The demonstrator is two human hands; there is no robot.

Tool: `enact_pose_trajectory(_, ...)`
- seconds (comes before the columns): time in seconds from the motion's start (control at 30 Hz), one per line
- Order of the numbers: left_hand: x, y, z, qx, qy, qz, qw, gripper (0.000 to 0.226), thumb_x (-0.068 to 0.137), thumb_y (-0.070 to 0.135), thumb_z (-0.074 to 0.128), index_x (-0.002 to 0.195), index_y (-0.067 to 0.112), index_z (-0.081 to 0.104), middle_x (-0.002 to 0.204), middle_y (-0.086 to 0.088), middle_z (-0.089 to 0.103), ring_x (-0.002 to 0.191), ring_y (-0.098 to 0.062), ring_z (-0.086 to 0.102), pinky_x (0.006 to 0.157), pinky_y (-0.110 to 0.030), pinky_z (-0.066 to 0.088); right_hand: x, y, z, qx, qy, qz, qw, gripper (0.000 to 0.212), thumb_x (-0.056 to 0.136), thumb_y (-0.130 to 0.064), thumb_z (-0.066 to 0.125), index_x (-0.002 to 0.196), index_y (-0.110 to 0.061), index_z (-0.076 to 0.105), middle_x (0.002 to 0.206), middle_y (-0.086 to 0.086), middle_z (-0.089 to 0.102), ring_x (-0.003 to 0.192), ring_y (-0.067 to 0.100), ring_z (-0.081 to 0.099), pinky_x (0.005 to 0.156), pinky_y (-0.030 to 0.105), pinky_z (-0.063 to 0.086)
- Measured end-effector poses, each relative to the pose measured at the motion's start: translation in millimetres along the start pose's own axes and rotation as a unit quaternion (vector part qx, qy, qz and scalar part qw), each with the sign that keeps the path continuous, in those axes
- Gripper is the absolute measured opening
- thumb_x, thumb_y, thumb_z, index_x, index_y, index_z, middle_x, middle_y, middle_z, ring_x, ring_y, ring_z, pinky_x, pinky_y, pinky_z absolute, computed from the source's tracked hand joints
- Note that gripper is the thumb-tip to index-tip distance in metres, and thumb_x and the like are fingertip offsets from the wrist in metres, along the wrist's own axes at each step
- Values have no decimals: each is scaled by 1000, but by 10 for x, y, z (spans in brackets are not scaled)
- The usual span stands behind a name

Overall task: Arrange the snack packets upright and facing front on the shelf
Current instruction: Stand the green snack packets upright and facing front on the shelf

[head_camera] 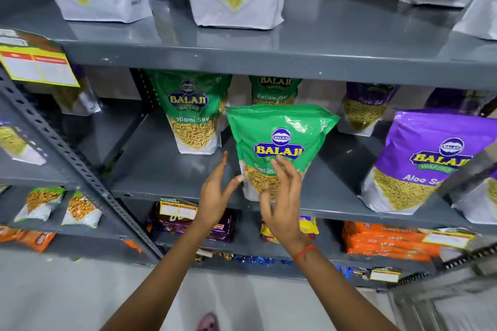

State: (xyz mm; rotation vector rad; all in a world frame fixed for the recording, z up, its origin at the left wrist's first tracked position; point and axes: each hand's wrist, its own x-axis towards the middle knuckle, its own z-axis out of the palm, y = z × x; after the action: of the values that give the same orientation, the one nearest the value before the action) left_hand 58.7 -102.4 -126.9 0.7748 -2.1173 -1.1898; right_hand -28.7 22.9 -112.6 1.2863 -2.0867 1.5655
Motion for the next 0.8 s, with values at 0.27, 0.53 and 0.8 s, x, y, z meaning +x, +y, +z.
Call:
enact_pose_trajectory(0.27,447,-470,-815,-23,71,-21,997,64,87,28,57,142,17,27,144,6,37,127,-2,32,95,-6,26,344,-377,1178,12,-56,17,998,49,83,1,47,130,-8,38,139,13,40,132,10,30,112,11,15)
enact_pose_trajectory(0.53,1146,-1146,-1074,-27,10,-148,989,78,87,35,56,145,13,9,155,-11,22,141,-27,25,115,-40,25,777,196,2079,-15,-157,278,947,68,84,6,43,141,3,8,154,23,13,143,34,15,115,32,11)
enact_pose_trajectory(0.8,1322,-1310,-1070,-109,15,-125,986,40,84,19,62,120,4,51,107,-9,64,95,-19,59,77,-18,51,937,302,2168,97,-190,306,928,59,88,2,44,141,-10,21,146,14,38,134,28,37,111,36,30)
